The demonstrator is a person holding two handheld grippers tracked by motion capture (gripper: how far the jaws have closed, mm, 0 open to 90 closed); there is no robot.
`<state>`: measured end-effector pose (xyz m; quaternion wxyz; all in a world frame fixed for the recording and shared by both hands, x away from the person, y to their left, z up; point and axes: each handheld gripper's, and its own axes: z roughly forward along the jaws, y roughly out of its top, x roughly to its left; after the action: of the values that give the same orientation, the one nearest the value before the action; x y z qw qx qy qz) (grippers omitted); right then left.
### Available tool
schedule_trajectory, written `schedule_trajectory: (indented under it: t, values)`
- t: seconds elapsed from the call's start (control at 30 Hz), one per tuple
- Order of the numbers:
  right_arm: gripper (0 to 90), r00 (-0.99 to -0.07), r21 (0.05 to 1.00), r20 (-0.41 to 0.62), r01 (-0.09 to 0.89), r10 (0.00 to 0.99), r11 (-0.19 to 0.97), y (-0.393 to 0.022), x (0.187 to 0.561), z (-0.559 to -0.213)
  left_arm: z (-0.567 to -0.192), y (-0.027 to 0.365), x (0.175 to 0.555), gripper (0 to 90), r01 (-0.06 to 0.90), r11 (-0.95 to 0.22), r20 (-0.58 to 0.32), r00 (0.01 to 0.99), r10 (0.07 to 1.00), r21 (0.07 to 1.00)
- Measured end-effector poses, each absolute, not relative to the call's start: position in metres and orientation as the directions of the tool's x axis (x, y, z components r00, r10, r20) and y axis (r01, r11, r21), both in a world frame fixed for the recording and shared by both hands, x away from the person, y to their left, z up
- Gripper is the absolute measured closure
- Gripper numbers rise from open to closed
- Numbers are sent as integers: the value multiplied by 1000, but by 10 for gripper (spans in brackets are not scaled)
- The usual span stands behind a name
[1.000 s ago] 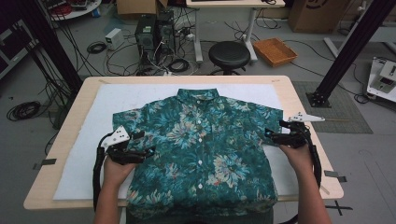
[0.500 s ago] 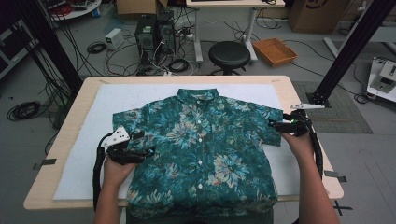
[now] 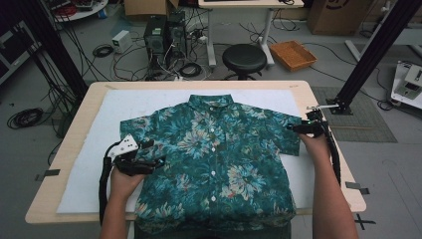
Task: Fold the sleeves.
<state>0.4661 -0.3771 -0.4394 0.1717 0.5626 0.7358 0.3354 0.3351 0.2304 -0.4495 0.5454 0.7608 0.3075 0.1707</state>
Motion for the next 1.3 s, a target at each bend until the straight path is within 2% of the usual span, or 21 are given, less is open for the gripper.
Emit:
schedule_trajectory:
  t: [0.07,0.13,0.17,0.27,0.33,0.57,0.8,1.0,1.3]
  values:
    - [379,-292,678,125,723,948,133,-380,467,-443,-450,230,335,192,281,-215,-76,752,654,935]
    - [500,-284,691,99,709,954,139,-381,465,-444,-450,230,335,192,280,-216,-74,751,656,935]
    - [539,-273,694,65,703,960,153,-380,464,-445,-450,230,335,192,283,-216,-75,750,658,935]
    - [611,-270,696,44,699,962,164,-379,462,-444,-450,230,335,192,281,-218,-73,750,658,935]
    - [643,-273,697,42,698,961,168,-380,460,-444,-450,230,335,192,282,-214,-75,748,659,935]
    - [866,-315,693,27,690,949,209,-374,458,-443,-450,230,335,192,278,-219,-70,751,657,935]
    - [889,-321,705,24,677,947,211,-373,456,-445,-450,230,335,192,278,-220,-68,750,658,935]
    - [891,-321,704,-20,668,947,241,-367,453,-441,-450,230,335,192,279,-218,-70,750,658,935]
    - [890,-372,768,-41,582,927,267,-356,439,-414,-449,229,335,192,278,-223,-65,750,658,934]
